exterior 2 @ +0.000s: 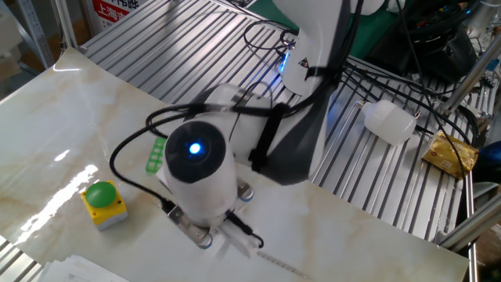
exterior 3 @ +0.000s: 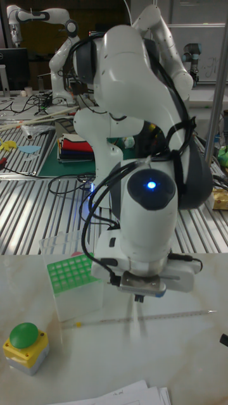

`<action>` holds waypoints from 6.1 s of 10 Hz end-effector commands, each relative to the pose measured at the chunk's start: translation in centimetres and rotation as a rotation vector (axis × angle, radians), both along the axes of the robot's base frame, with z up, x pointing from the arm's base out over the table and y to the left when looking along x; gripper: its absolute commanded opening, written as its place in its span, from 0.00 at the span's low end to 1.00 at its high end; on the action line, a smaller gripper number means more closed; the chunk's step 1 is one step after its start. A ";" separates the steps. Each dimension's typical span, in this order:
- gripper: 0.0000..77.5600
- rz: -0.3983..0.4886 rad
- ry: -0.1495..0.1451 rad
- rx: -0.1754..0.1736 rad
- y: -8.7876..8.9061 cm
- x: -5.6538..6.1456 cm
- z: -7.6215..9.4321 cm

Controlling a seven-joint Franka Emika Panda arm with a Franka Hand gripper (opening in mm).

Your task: Insert a large pipette tip into the holder for large pipette tips

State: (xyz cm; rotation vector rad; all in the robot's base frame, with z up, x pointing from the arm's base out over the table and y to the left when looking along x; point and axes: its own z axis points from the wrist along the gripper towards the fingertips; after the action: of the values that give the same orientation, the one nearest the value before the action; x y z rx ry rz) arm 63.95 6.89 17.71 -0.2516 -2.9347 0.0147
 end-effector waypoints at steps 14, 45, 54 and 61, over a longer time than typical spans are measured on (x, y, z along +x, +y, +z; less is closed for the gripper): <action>0.00 0.028 0.034 0.014 -0.1 -0.5 -7.7; 1.00 0.066 0.087 0.020 -0.2 -0.5 -9.5; 1.00 0.082 0.118 0.029 -0.3 -0.5 -10.1; 1.00 0.099 0.128 0.042 -0.4 -0.1 -11.0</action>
State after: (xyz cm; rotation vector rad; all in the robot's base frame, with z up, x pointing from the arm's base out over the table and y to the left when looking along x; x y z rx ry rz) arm 63.71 6.52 6.61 -0.0947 -2.8104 -0.0156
